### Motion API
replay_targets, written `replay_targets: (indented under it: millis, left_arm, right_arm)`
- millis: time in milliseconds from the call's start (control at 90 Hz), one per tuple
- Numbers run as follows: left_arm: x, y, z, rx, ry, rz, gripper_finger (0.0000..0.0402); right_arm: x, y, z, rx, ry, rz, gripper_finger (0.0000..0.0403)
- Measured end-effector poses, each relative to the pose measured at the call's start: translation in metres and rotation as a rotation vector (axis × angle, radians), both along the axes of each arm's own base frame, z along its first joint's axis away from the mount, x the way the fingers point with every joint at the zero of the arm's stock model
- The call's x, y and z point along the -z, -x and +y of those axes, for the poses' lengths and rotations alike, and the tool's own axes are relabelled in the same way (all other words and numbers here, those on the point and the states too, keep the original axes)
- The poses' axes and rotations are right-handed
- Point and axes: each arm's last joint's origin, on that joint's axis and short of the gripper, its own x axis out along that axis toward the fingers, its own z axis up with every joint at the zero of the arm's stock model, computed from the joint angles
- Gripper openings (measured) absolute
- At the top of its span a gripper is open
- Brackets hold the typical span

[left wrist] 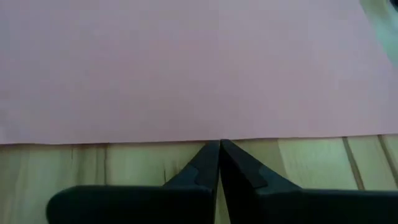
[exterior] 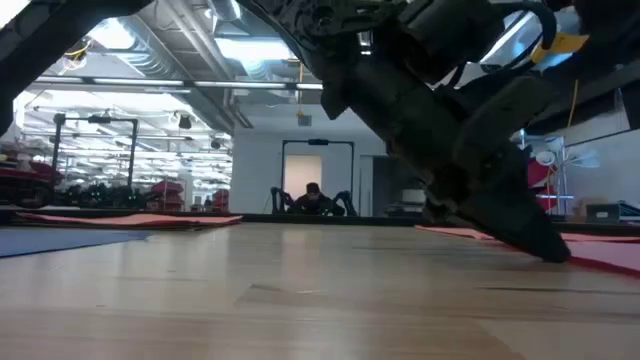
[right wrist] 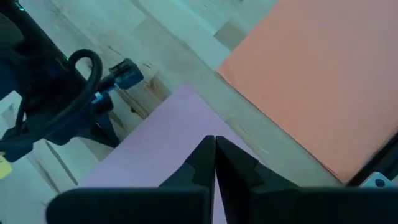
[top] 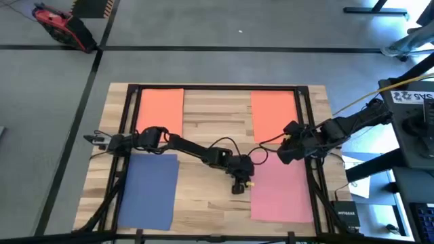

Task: Organize paper
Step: Stack the pink colored paper on top of the pink colored paper

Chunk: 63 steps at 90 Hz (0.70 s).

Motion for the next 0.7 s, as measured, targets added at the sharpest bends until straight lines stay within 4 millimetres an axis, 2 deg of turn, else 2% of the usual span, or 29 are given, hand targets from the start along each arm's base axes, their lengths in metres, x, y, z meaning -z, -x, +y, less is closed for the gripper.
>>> replay_targets:
  millis: [456, 600, 700]
  left_arm:
    - [-0.002, -0.004, 0.000, -0.051, 0.022, -0.046, 0.0000]
    - [-0.009, 0.004, -0.004, 0.036, 0.059, 0.025, 0.0000]
    - [-0.013, 0.008, -0.021, 0.129, 0.053, 0.018, 0.0000]
  right_arm:
    - [-0.001, -0.002, 0.001, 0.000, -0.013, -0.025, 0.0000]
    - [-0.001, -0.002, 0.001, 0.000, -0.013, -0.025, 0.0000]
    - [-0.001, -0.002, 0.001, -0.001, -0.016, -0.023, 0.0000]
